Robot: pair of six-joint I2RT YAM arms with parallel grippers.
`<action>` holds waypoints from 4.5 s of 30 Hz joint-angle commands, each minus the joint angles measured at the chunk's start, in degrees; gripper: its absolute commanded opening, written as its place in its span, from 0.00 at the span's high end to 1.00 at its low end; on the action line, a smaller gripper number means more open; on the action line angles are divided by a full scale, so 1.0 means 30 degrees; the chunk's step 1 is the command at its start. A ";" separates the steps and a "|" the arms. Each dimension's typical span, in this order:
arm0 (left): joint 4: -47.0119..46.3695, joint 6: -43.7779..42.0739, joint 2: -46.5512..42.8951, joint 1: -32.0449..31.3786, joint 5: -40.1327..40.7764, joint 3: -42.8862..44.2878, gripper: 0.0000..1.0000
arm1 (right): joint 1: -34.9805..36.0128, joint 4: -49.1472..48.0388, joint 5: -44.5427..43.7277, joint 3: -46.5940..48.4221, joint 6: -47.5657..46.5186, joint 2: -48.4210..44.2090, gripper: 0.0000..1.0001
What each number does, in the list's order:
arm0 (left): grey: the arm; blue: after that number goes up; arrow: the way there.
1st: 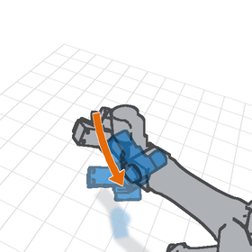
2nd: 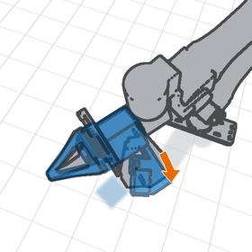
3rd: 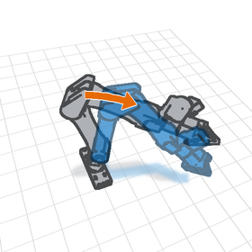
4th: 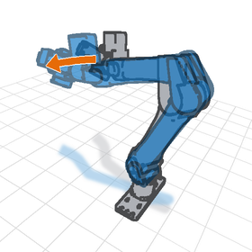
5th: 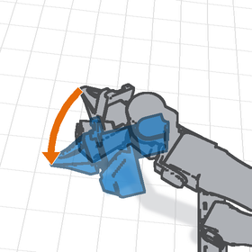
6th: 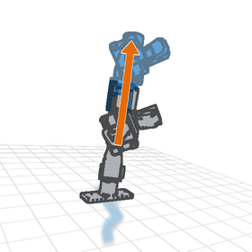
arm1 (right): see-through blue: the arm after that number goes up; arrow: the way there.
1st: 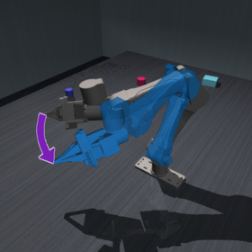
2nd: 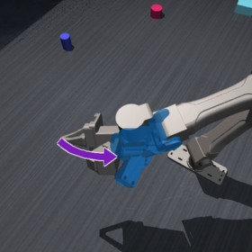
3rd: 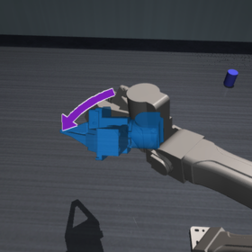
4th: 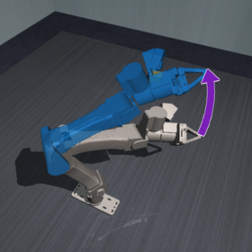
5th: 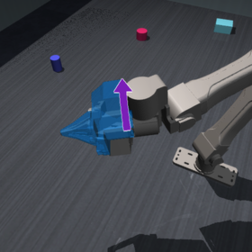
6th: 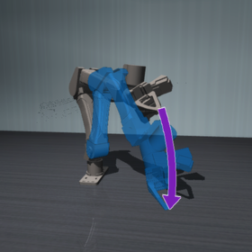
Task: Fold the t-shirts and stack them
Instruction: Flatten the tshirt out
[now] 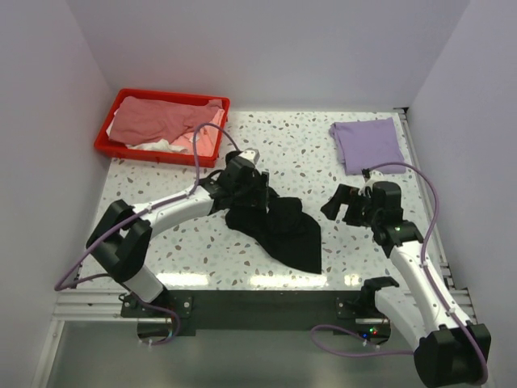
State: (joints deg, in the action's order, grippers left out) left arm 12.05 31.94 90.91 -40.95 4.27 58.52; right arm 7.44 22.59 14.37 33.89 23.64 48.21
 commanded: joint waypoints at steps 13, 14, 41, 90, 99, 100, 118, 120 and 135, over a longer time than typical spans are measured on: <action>0.2778 0.0484 -0.1152 -0.0061 0.5693 0.0533 1.00 | 0.0039 -0.0293 0.0190 -0.0398 -0.0350 -0.0072 0.01; 0.2808 0.0601 -0.1415 -0.0061 0.6072 0.0242 1.00 | 0.0010 -0.0322 0.0393 -0.0456 -0.0321 -0.0043 0.01; 0.2515 0.2067 -1.0088 0.1285 0.6752 -0.5093 1.00 | 0.5809 -0.1172 -0.5229 0.2120 -0.0672 0.9153 0.20; 0.1021 0.0924 -1.8345 0.3952 1.0204 0.2143 1.00 | 0.7656 0.4274 -1.7008 1.1583 -0.3955 -0.4843 1.00; 0.3829 0.1420 -1.9787 0.3952 1.5004 0.4074 1.00 | 0.7656 0.6941 -1.5749 1.1819 -0.2491 -0.7541 0.99; 0.4443 0.1538 -1.9787 0.3952 1.5997 0.4106 1.00 | 0.7627 0.7146 -1.5515 1.1819 -0.2344 -0.7659 0.99; 0.6006 0.4910 -1.1589 0.5529 1.8003 -0.0229 1.00 | 0.7627 0.5743 -1.7095 0.6077 0.0383 -0.3889 0.98; 0.5303 0.4617 -1.0361 0.5826 1.7271 -0.0668 1.00 | 0.7656 0.5070 -1.7445 0.5726 0.0265 -0.3210 0.98; 0.0054 0.2243 -0.3827 0.8229 1.3459 -0.0524 1.00 | 0.5112 -0.0788 -1.5578 0.5374 -0.1200 0.4430 0.97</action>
State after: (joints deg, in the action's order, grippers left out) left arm 17.23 40.51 76.73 -17.28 45.43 53.93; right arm 26.02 27.70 -34.96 49.15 20.95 57.98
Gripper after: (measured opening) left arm 0.060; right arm 0.033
